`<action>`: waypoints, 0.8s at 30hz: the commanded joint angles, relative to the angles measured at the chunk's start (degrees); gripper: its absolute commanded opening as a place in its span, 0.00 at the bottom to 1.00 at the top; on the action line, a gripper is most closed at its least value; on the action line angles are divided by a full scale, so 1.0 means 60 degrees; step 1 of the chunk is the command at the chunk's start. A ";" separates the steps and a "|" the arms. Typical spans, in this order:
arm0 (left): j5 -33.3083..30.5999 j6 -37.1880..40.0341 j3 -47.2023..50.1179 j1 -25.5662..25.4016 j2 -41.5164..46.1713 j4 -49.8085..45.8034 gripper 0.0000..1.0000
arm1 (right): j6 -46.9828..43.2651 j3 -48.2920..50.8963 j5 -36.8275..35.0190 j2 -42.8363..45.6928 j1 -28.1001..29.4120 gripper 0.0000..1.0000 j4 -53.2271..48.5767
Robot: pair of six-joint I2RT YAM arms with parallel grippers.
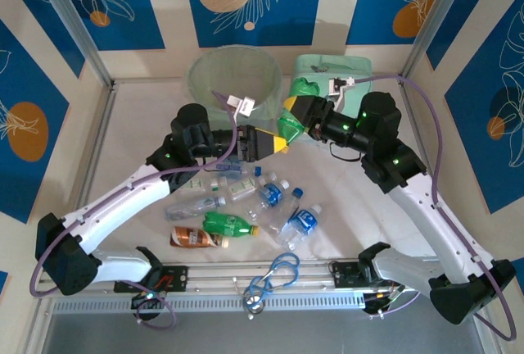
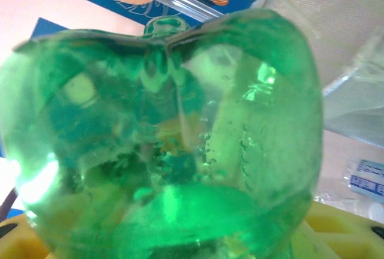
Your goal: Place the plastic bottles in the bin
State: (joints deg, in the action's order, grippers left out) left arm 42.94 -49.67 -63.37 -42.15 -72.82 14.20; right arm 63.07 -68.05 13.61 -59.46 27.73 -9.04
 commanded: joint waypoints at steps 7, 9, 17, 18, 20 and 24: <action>0.0388 -0.0262 -0.0219 -0.0187 -0.0153 0.0856 0.62 | 0.0316 -0.0344 -0.0262 -0.0109 0.0438 0.61 0.1095; 0.0377 -0.0214 -0.0214 -0.0196 -0.0118 0.0842 0.54 | 0.0257 -0.0358 -0.0359 -0.0124 0.0512 0.61 0.1072; -0.0014 0.0595 -0.0365 -0.0196 0.0109 0.0058 0.32 | 0.0204 -0.0417 -0.0681 -0.0080 0.0590 0.64 0.0878; -0.0188 0.0793 -0.0379 -0.0196 0.0159 -0.0130 0.30 | 0.0169 -0.0480 -0.0742 -0.0079 0.0594 0.65 0.0757; -0.0460 0.1125 -0.0439 -0.0175 0.0226 -0.0480 0.27 | 0.0088 -0.0604 -0.0887 -0.0080 0.0594 0.68 0.0446; -0.0983 0.1946 -0.0831 -0.0164 0.0287 -0.1517 0.29 | -0.0389 -0.1357 -0.1742 -0.0169 0.0594 0.86 -0.1393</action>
State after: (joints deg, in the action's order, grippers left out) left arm 40.36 -43.88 -65.19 -42.89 -72.60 10.15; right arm 62.78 -71.50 7.94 -60.66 31.03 -10.07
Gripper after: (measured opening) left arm 0.310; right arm 0.841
